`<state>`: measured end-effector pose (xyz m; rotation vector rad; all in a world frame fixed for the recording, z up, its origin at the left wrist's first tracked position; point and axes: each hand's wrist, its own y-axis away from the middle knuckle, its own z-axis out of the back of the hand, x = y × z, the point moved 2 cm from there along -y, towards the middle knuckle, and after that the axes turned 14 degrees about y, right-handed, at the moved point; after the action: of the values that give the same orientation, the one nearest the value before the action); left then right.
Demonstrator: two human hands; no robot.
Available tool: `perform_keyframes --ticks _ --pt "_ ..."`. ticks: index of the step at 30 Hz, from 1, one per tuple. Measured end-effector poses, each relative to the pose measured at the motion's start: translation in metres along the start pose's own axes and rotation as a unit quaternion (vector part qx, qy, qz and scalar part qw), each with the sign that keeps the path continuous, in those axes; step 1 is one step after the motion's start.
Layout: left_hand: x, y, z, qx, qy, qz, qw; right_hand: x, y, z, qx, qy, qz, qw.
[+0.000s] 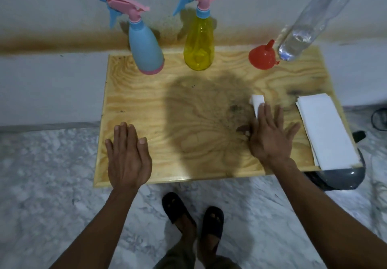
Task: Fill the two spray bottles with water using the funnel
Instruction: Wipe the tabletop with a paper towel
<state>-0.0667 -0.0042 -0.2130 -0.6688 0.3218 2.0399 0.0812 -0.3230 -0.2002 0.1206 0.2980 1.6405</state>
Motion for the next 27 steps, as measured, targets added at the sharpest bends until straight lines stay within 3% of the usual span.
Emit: perform_keyframes --ticks 6,14,22,27 --pt "0.007 0.001 0.003 0.0 0.035 -0.004 0.999 0.022 0.048 -0.012 0.011 -0.071 -0.058 0.996" --pt "0.04 0.005 0.024 0.018 0.057 -0.035 0.998 0.162 0.066 -0.014 -0.048 -0.068 -0.017 0.996" --pt "0.047 -0.002 0.036 0.03 0.159 -0.006 0.987 0.254 0.099 -0.017 -0.1 -0.024 0.15 0.983" --pt "0.049 0.003 0.04 0.008 0.194 0.021 0.981 0.257 0.135 -0.03 -0.113 0.025 0.252 0.961"
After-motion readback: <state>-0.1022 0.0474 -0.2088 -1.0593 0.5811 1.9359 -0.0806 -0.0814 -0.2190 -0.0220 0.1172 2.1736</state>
